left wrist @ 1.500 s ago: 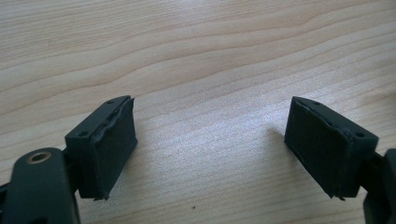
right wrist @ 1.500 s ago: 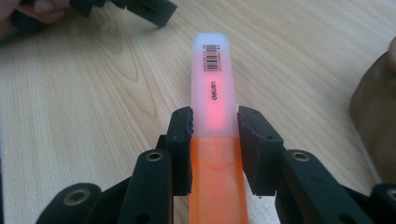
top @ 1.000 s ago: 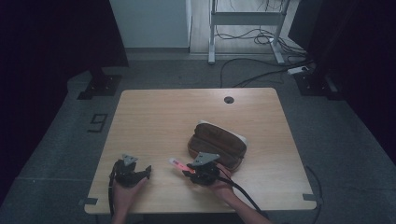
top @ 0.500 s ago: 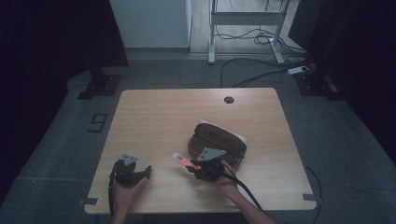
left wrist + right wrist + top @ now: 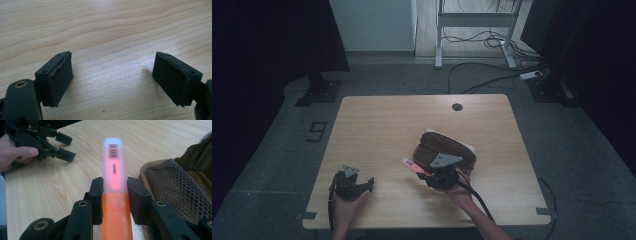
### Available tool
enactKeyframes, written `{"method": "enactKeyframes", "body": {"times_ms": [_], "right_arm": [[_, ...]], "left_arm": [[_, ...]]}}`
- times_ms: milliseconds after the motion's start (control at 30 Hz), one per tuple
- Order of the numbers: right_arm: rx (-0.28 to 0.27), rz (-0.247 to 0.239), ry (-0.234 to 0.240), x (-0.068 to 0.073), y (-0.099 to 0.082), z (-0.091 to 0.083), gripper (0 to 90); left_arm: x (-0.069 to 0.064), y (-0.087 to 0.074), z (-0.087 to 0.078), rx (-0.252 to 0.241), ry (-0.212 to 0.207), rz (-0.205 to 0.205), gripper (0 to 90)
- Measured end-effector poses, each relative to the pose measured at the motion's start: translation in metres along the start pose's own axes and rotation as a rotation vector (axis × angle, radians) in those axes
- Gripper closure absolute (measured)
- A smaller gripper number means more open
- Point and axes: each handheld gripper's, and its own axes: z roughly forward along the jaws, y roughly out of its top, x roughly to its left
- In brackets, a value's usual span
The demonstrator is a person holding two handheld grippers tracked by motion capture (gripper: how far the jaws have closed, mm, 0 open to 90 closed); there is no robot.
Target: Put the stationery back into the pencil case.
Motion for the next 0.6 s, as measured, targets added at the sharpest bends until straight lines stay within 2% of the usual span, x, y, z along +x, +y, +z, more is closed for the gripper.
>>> {"method": "enactKeyframes", "body": {"times_ms": [600], "right_arm": [[-0.023,0.024,-0.018,-0.017,0.003,-0.014,65.7]], "left_arm": [[0.0,0.0,0.0,0.0,0.0,0.0,16.4]]}}
